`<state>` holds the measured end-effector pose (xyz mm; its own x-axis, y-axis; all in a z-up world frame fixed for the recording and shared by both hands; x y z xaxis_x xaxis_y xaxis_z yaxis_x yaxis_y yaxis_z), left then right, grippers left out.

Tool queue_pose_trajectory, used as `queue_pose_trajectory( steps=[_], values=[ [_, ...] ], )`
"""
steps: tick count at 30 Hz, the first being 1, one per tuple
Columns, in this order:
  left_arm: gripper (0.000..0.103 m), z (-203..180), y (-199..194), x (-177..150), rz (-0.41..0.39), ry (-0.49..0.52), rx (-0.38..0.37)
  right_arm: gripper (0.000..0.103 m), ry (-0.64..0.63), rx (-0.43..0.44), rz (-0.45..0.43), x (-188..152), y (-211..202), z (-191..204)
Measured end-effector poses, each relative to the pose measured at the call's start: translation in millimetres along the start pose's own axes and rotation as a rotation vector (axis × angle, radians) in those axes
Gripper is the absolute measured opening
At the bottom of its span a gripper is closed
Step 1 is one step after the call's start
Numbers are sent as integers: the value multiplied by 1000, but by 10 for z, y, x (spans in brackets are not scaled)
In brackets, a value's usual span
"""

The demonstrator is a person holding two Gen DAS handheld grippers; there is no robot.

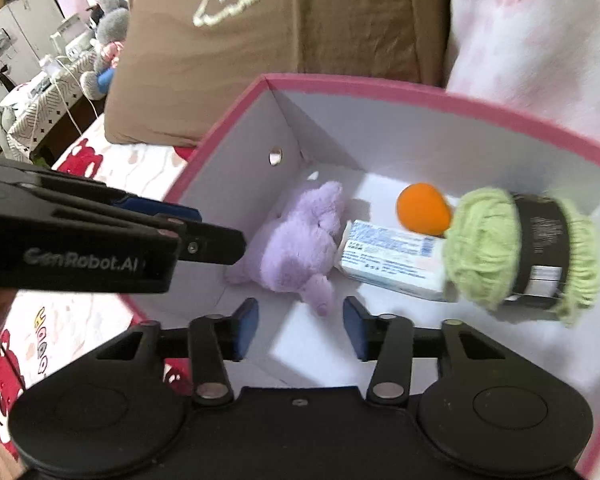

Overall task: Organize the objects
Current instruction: 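Withdraw the left tool up out of the pink box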

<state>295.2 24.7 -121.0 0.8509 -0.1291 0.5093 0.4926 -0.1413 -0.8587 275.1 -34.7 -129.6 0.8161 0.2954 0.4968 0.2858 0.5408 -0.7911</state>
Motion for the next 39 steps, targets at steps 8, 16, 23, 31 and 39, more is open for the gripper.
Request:
queue_pose_trajectory(
  steps=[8,16,23,31,39],
  values=[
    [36,-47,-454,-84,-29,-31,-42,54,-69,-16,-75,25,-636,27],
    [40,-323,-822,-228,-13,-6,-99,56,-160,-100,-100,-67,-1084,89],
    [45,-513,-1182,-289,-57,5,-137,63,-217,-126,-134,-224,-1488,129],
    [52,-692,-1420,-326,-74,11,-180,88,-237,-99,-146,-390,-1731,217],
    [63,-799,-1547,-396,-98,26,-175,92,-238,-117,-154,-431,-1865,255]
  ],
)
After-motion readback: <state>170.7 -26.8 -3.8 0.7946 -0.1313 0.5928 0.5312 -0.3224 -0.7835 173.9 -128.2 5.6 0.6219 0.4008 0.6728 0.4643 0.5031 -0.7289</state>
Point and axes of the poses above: each gripper's, at about its wrist camera, not at the fingertips, and y roughly the way its jaws point, z to its left, x to its top, the point moved 10 cm from there along y, roughly the way its jaws point, and after that the axes turned 13 degrees about y, right-handed, at the moved point
